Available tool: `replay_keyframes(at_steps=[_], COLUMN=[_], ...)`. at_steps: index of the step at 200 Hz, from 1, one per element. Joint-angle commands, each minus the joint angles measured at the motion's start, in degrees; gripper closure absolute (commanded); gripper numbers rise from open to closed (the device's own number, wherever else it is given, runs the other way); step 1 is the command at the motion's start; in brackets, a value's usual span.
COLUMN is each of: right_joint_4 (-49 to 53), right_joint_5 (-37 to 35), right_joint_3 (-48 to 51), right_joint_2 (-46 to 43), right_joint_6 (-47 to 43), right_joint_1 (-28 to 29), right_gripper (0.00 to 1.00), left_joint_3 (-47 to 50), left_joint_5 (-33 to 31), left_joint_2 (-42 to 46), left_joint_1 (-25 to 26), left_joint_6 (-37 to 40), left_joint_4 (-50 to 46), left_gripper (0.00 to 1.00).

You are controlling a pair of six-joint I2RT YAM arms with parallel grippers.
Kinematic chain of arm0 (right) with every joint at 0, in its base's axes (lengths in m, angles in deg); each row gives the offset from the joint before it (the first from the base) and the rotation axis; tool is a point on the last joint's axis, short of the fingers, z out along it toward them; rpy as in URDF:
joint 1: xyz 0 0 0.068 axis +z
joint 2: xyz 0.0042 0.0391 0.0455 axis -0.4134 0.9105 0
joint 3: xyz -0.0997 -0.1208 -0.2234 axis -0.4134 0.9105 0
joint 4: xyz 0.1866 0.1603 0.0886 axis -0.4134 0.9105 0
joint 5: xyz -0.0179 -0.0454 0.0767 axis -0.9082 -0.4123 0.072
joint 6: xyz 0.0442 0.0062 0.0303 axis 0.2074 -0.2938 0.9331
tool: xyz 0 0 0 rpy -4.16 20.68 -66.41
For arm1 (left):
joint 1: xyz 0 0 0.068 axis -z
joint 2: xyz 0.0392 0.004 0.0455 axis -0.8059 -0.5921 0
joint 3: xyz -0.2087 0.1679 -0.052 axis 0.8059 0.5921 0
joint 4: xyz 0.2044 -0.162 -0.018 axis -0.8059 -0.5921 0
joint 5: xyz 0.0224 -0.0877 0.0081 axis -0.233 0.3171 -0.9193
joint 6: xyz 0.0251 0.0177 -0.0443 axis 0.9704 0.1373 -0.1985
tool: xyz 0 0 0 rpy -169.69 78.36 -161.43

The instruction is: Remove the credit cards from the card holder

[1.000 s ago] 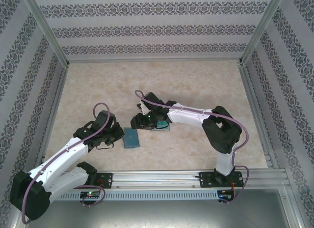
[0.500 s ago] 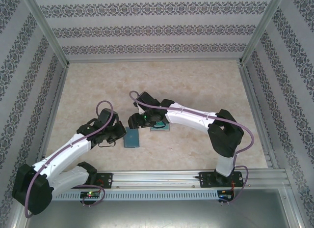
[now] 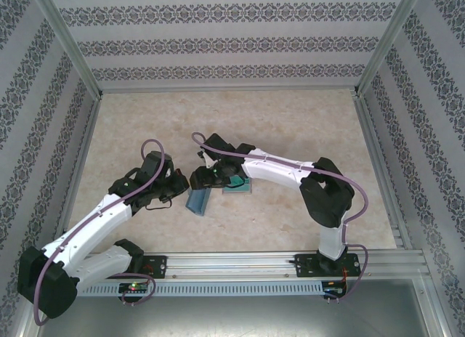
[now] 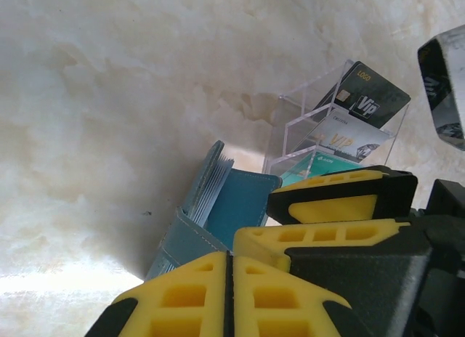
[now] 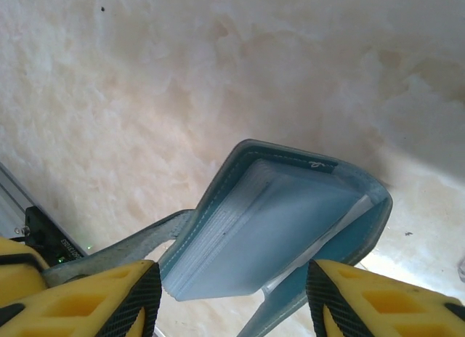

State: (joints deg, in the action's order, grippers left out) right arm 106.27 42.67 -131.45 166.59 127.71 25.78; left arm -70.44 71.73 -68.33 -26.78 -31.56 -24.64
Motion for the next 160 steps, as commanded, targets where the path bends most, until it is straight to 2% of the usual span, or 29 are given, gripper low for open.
replay_keyframes(at_steps=[1,79,104,160], right_joint_4=[1.6,1.2,-0.3,-0.3], right_joint_5=[0.8,-4.8,-2.3,1.4], right_joint_3=[2.1,10.0,10.8,5.0], right_joint_2=[0.0,-9.5,-7.4,-1.4], right_joint_6=[0.1,2.1,3.1,1.3], right_joint_1=[-0.3,-0.1,0.3,2.3], right_gripper=[0.42,0.43,0.44,0.44], left_joint_3=[-0.3,2.5,2.9,3.1], left_joint_5=[-0.5,-7.4,-7.1,-6.1], left_joint_2=[1.3,6.0,6.1,6.0], left_joint_1=[-0.2,-0.3,-0.2,-0.2], left_joint_6=[0.8,-2.8,-3.3,-3.6], left_joint_4=[0.2,-5.4,-5.1,-5.0], left_gripper=[1.00,1.00,1.00,1.00])
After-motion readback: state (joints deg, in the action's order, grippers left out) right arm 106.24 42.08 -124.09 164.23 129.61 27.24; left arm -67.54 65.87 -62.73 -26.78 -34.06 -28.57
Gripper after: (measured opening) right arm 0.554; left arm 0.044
